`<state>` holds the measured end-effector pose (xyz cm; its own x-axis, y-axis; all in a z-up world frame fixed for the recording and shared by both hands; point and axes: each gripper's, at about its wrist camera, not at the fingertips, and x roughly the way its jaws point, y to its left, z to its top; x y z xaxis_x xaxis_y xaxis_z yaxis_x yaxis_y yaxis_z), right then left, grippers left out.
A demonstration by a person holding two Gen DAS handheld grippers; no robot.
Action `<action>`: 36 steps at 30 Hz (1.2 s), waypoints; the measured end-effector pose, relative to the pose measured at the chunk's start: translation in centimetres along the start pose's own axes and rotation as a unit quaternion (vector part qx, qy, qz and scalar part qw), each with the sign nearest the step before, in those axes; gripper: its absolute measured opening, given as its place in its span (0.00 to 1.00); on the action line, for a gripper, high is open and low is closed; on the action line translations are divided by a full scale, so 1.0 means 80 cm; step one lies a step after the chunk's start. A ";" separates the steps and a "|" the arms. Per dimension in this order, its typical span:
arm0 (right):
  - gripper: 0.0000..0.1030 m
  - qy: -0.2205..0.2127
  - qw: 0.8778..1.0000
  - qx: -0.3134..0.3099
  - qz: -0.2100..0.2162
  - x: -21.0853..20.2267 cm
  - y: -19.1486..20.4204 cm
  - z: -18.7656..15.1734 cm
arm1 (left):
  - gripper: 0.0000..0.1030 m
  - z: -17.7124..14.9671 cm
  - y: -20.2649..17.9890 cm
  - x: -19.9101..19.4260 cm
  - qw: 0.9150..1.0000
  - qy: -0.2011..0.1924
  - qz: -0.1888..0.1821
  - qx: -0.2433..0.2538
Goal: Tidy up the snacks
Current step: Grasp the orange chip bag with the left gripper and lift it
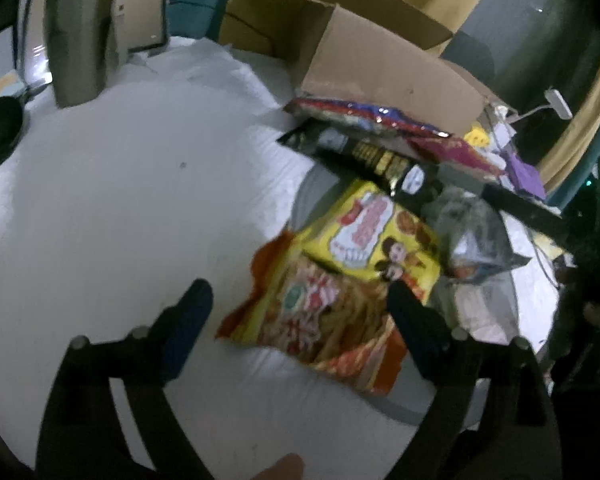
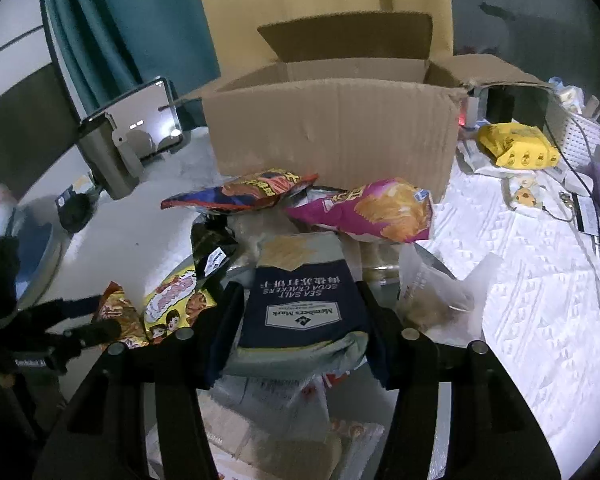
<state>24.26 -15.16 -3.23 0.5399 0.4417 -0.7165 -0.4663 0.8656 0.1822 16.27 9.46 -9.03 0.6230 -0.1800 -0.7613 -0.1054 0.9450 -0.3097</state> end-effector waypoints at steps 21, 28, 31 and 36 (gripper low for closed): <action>0.56 -0.047 0.998 -0.003 0.031 -0.053 -0.018 -0.024 | 0.47 -0.006 -0.009 0.013 0.999 0.004 0.025 -0.036; 0.56 -0.063 0.997 -0.007 0.037 -0.060 -0.022 -0.021 | 0.33 -0.001 -0.011 -0.004 0.999 -0.021 0.025 -0.029; 0.56 -0.069 0.997 -0.009 0.039 -0.062 -0.024 -0.017 | 0.31 0.008 -0.017 -0.015 0.999 -0.038 0.027 -0.014; 0.55 -0.083 0.996 -0.012 0.040 -0.068 -0.028 -0.008 | 0.31 0.028 -0.031 -0.033 0.998 -0.065 0.025 0.007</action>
<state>21.94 -19.67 -0.15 0.6080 0.5441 -0.5782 -0.5279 0.8210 0.2175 16.66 8.18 -4.99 0.7119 -0.0965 -0.6956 -0.1294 0.9556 -0.2649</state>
